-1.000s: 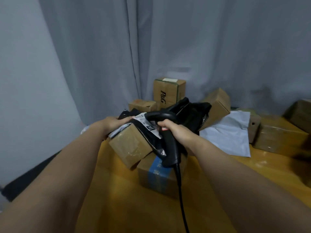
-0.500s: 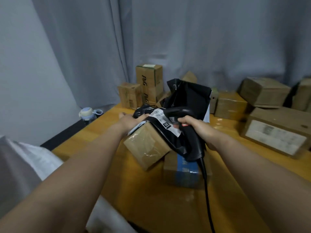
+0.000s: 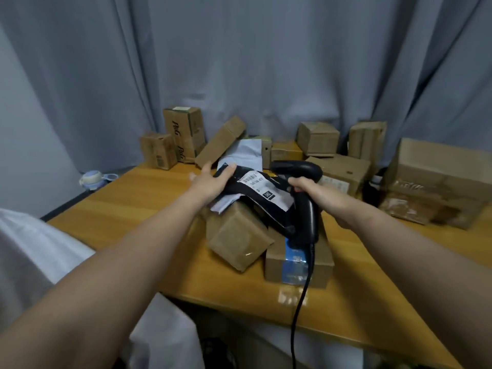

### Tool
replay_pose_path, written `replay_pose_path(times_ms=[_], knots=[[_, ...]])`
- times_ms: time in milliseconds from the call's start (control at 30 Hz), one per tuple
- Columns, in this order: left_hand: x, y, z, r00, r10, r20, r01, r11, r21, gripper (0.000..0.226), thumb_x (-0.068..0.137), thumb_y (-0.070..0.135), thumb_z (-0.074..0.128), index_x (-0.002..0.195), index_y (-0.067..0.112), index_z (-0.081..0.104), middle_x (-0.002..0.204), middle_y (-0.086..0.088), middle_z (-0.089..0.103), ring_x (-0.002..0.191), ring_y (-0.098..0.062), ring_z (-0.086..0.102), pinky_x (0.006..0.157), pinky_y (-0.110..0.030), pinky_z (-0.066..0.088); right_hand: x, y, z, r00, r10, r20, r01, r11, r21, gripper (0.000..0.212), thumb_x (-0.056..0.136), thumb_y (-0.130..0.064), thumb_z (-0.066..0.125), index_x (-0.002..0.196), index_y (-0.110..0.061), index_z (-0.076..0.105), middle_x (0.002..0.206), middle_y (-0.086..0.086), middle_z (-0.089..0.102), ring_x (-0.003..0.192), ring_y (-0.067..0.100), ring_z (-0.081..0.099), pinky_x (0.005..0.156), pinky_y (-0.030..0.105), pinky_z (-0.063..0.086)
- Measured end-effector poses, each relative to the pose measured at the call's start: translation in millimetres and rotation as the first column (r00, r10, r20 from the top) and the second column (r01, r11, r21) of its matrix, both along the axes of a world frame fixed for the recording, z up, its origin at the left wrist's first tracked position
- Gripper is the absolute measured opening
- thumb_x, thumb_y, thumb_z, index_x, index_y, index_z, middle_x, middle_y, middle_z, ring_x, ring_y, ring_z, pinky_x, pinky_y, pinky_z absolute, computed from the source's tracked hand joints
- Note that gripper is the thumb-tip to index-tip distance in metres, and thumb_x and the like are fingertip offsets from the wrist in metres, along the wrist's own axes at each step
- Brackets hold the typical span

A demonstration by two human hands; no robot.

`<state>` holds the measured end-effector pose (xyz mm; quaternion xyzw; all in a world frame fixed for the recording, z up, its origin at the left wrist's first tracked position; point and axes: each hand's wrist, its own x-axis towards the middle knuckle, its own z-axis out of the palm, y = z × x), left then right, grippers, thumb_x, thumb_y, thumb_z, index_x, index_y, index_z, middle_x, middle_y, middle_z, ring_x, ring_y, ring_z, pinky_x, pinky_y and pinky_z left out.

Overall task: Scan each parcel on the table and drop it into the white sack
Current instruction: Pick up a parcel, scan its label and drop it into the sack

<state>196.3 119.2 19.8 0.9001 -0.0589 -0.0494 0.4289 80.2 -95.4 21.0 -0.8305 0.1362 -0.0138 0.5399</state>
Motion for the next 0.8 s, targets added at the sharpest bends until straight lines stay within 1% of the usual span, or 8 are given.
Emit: replay_pose_path(times_ms=[100,233,300,467,567,633,700,800], knots=[[-31.7,6.8,3.5,0.989,-0.138,-0.047,0.142,0.985,0.098,0.095,0.075,0.082,0.043,0.152,0.034,0.015,0.159,-0.012,0.009,0.145,-0.032,0.018,0.116,-0.044,0.019,-14.5,2.5,-0.8,1.0,0.009,-0.001,-0.009,1.0,-0.008,0.022,0.089,-0.054,0.056,0.091,-0.033,0.062,0.095,-0.016,0.056,0.089,0.004,0.049,0.086,0.024,0.029],[-70.5,14.6,-27.2,0.951,-0.299,-0.085,0.308,0.873,0.377,0.103,0.076,0.068,0.062,0.153,0.035,0.004,0.16,-0.01,-0.01,0.146,-0.032,0.017,0.116,-0.039,0.021,-31.0,19.8,-16.4,1.0,-0.012,-0.009,0.011,0.998,-0.059,0.021,0.087,-0.048,0.062,0.091,-0.028,0.066,0.095,-0.008,0.063,0.085,0.006,0.055,0.071,0.024,0.038],[-78.2,19.2,-41.9,0.96,-0.279,0.012,0.257,0.901,0.35,0.101,0.077,0.058,0.069,0.153,0.032,0.008,0.158,-0.011,-0.011,0.145,-0.032,0.018,0.115,-0.037,0.023,-38.6,25.9,-22.1,1.0,0.02,0.002,-0.019,0.993,-0.119,0.023,0.086,-0.047,0.063,0.095,-0.026,0.065,0.097,-0.006,0.063,0.089,0.009,0.057,0.07,0.023,0.04],[-73.5,30.3,-54.5,0.924,-0.178,0.339,0.122,0.976,0.18,0.083,0.081,0.041,0.073,0.148,0.017,0.028,0.152,-0.014,0.012,0.137,-0.033,0.031,0.111,-0.036,0.028,-55.3,33.8,-35.4,0.999,-0.014,-0.031,0.002,0.935,-0.356,0.036,0.084,-0.052,0.062,0.107,-0.024,0.062,0.105,0.001,0.062,0.101,0.02,0.057,0.088,0.033,0.047],[-75.6,22.3,-55.9,0.788,-0.204,0.58,-0.047,0.921,0.387,0.064,0.086,0.047,0.065,0.136,0.012,0.044,0.138,-0.014,0.036,0.122,-0.033,0.041,0.101,-0.038,0.035,-67.4,36.5,-47.4,0.998,-0.047,0.031,0.055,0.949,-0.312,0.028,0.086,-0.049,0.062,0.096,-0.023,0.063,0.097,0.0,0.064,0.09,0.016,0.058,0.08,0.032,0.048],[-83.0,14.1,-52.7,0.711,-0.148,0.688,-0.108,0.943,0.314,0.045,0.089,0.045,0.06,0.114,0.009,0.052,0.117,-0.012,0.046,0.104,-0.028,0.045,0.086,-0.034,0.036,-73.2,36.9,-55.8,0.99,-0.096,0.099,0.119,0.96,-0.255,0.021,0.088,-0.045,0.062,0.086,-0.024,0.061,0.09,0.0,0.064,0.088,0.018,0.058,0.08,0.033,0.048],[-94.4,4.2,-44.4,0.767,-0.071,0.638,-0.038,0.987,0.155,0.031,0.092,0.041,0.058,0.09,0.011,0.052,0.091,-0.005,0.053,0.084,-0.023,0.048,0.071,-0.031,0.034,-77.1,40.2,-63.4,0.976,-0.152,0.156,0.179,0.968,-0.175,0.021,0.088,-0.043,0.063,0.076,-0.025,0.059,0.082,-0.001,0.064,0.086,0.02,0.06,0.077,0.033,0.048],[-112.2,-14.2,-32.8,0.977,-0.112,0.184,0.106,0.993,0.041,0.039,0.096,0.043,0.051,0.076,0.011,0.061,0.065,-0.001,0.062,0.048,-0.013,0.052,0.054,-0.025,0.037,-76.8,46.8,-78.1,0.949,-0.224,0.221,0.256,0.958,-0.132,0.024,0.086,-0.044,0.064,0.073,-0.024,0.059,0.076,-0.002,0.064,0.081,0.021,0.061,0.074,0.035,0.049]])
